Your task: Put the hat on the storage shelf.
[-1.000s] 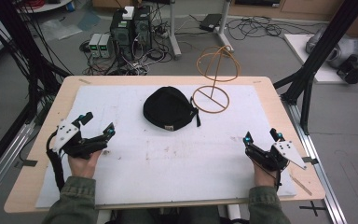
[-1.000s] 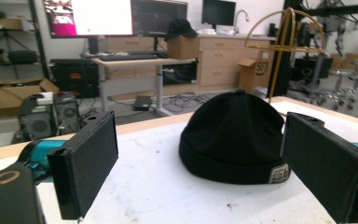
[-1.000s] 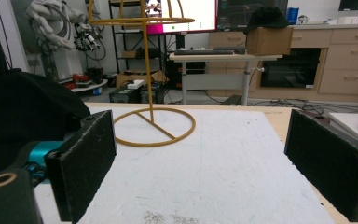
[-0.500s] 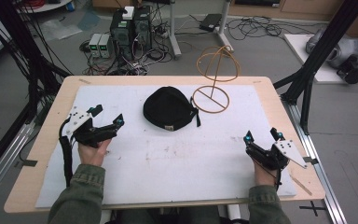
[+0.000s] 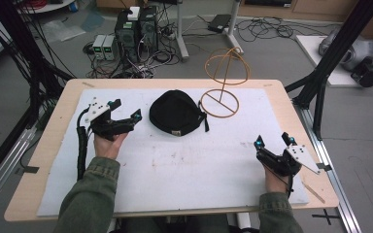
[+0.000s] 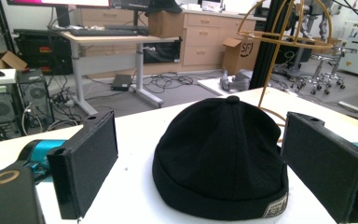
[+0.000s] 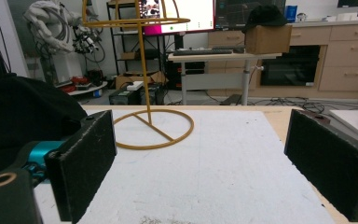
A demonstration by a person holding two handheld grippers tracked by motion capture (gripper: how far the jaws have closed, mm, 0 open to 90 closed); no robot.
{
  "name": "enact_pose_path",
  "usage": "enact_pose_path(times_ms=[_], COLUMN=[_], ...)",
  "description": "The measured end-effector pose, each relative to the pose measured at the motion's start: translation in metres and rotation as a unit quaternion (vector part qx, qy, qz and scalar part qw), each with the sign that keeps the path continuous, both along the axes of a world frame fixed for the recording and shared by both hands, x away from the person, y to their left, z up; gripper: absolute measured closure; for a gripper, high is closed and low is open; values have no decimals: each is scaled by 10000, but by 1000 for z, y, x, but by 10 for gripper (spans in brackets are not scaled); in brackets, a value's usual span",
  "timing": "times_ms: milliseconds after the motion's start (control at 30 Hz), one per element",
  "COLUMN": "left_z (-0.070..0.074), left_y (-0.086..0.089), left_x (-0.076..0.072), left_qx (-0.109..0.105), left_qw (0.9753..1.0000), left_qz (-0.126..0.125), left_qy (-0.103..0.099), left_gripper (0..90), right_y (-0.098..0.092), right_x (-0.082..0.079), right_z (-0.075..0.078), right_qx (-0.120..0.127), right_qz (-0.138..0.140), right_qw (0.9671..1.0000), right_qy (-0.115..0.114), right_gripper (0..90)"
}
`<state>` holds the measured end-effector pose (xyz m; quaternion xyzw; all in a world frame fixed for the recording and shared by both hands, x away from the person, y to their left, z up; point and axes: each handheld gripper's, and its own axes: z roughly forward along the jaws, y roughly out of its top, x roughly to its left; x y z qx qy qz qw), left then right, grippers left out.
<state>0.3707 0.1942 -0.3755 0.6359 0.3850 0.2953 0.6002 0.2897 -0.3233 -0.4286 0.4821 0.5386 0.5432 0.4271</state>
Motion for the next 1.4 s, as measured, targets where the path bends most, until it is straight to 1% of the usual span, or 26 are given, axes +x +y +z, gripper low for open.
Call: enact_pose_path(times_ms=[100, 167, 233, 333, 433, 467, 500, 633, 733, 833, 933, 1067, 1133, 1233, 1267, 1333, 1400], left_z=[-4, -6, -5, -2, 0, 0, 0, -1, -4, -5, -7, -12, -14, -19, -22, -25, -28], left_y=[-3, -7, -11, -20, -30, -33, -37, -48, -58, -67, -75, -82, -85, -89, -90, -92, -94], left_x=[5, 10, 14, 22, 30, 33, 36, 44, 53, 58, 64, 73, 75, 78, 80, 83, 85], left_qx=[14, 118, 164, 176, 287, 288, 242, 330, 438, 425, 476, 592, 612, 703, 693, 662, 642], left_qw=[10000, 9998, 9998, 9996, 9992, 9990, 9989, 9981, 9971, 9964, 9953, 9939, 9936, 9924, 9918, 9917, 9914], left_qz=[-25, -48, -78, -171, -253, -281, -339, -443, -501, -586, -649, -661, -655, -680, -716, -706, -723], left_qy=[60, 138, 125, 107, 153, 185, 223, 269, 371, 447, 543, 662, 689, 752, 806, 850, 882], left_gripper=[114, 114, 114, 115, 114, 114, 114, 114, 114, 114, 115, 114, 114, 115, 116, 118, 122], right_y=[1, 0, 1, 1, 2, 2, 2, 3, 4, 5, 5, 6, 6, 6, 6, 6, 6], right_x=[0, 1, 1, 3, 4, 4, 4, 5, 5, 6, 6, 7, 7, 7, 7, 7, 9], right_z=[0, 0, 0, 0, -1, -1, -1, -1, -1, -1, -1, -1, -2, -2, -2, -2, -2], right_qx=[10, -13, -20, -11, -23, -31, -32, -9, -41, -43, -63, -83, -86, -83, -73, -52, -81], right_qz=[4, 20, 13, 24, 45, 67, 67, 116, 146, 174, 202, 215, 230, 221, 227, 231, 226], right_qw=[10000, 10000, 10000, 10000, 10000, 10000, 10000, 9999, 9999, 9998, 9998, 9997, 9997, 9997, 9997, 9997, 9997], right_qy=[17, 15, 19, 30, 35, 32, 35, 55, 54, 49, 58, 53, 53, 46, 69, 85, 69], right_gripper=[83, 83, 83, 83, 83, 83, 83, 83, 83, 83, 83, 83, 83, 83, 83, 83, 83])
